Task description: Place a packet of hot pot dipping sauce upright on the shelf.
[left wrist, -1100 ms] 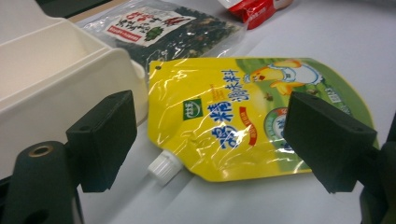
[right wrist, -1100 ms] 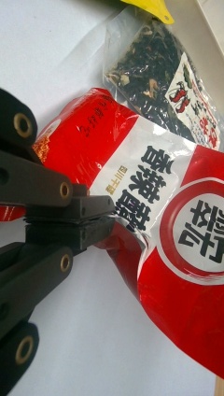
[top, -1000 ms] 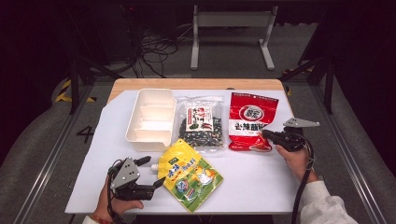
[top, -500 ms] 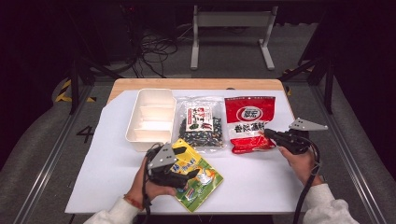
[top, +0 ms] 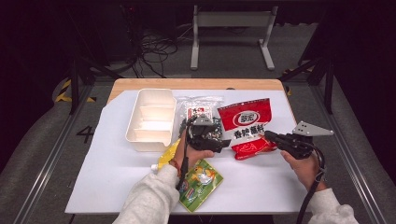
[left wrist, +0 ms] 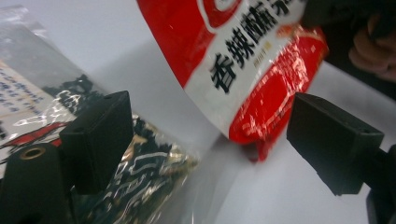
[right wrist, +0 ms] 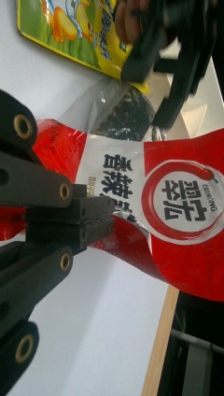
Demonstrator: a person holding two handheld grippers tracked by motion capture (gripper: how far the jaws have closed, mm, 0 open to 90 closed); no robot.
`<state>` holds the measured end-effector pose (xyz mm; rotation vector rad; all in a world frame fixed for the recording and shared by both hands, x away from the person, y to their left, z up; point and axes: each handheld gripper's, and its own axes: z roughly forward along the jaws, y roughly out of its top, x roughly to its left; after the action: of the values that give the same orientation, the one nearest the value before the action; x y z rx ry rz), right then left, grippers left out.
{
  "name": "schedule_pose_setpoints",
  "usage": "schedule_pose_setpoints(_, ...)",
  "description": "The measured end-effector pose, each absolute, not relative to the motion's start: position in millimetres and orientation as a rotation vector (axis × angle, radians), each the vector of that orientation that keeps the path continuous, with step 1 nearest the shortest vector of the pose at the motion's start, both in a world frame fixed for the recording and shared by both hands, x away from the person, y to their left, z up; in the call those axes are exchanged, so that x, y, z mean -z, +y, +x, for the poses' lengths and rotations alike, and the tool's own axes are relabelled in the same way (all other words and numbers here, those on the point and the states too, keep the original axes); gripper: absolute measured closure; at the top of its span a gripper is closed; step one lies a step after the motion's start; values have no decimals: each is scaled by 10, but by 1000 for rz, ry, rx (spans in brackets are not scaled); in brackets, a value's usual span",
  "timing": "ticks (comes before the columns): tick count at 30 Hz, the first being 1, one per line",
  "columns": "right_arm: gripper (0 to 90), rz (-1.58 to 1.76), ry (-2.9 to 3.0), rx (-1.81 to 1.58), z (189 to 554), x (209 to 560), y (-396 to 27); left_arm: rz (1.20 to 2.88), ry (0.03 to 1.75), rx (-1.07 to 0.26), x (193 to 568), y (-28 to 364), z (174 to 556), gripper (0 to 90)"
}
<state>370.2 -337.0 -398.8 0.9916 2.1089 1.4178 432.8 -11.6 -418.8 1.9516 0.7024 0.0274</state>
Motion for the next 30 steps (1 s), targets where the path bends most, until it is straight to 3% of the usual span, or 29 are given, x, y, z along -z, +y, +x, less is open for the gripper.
schedule_pose_setpoints(19, 889, 910, 2103, -1504, 3474, 3983, -3463, 1887, 750, 155, 4295, -312, 4618, 120)
schedule_pose_setpoints(22, 888, 909, 2115, -1510, 3473, 4019, -3472, 1859, 646, 186, 4261, -299, 4588, 222)
schedule_pose_setpoints(25, 888, 904, 2112, -1531, 3476, 4028, -3474, 1843, 498, 209, 4171, -316, 4489, 379)
schedule_pose_setpoints(28, 888, 908, 2111, -1532, 3488, 4039, -3462, 1855, 438, 167, 4116, -338, 4421, 550)
schedule_pose_setpoints(30, 887, 915, 2103, -1557, 3499, 4053, -3456, 1851, 394, 152, 4071, -357, 4356, 604)
